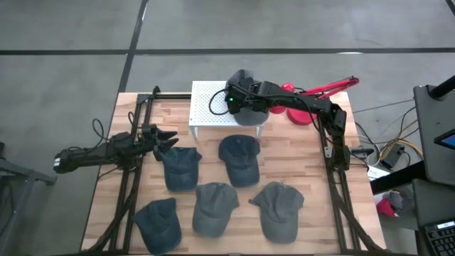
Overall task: Pick & Place hat
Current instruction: Put the top right gray cap on the shelf
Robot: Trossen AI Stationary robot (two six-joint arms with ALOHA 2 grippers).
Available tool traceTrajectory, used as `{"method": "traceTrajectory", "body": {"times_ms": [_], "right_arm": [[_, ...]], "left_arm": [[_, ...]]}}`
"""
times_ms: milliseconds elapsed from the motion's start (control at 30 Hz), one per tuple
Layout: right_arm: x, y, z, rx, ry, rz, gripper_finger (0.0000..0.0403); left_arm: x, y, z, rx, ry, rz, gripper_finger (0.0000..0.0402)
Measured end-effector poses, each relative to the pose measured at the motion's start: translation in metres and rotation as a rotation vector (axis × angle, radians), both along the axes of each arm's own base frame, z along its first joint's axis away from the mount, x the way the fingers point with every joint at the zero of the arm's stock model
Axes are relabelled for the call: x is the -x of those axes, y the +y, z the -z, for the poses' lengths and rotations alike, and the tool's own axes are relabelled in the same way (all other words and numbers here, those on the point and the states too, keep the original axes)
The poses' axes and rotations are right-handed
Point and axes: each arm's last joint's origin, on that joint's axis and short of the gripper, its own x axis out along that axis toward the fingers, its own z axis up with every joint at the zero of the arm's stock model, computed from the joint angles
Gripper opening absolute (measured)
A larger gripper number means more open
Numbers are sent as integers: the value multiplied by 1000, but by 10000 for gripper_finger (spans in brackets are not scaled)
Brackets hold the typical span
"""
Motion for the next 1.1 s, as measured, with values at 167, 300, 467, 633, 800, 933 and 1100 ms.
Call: {"method": "traceTrajectory", "body": {"times_ms": [167,300,467,633,800,933,1100], "right_arm": [[-2,-1,-1,8,-26,0,13],[-2,-1,-1,8,-26,0,13],[-2,0,-1,8,-27,-1,13],[-2,0,-1,4,-15,-6,13],[-1,2,0,-3,-10,-8,13],[-2,3,0,-4,-13,-8,13],[0,6,1,-21,-21,39,13]], "left_arm": [[0,0,0,0,0,0,223],[0,0,0,0,0,0,223],[0,0,0,0,0,0,223],[0,0,0,0,0,0,223],[0,0,0,0,0,0,223],[0,0,0,0,0,0,223],[0,0,0,0,0,0,223]]}}
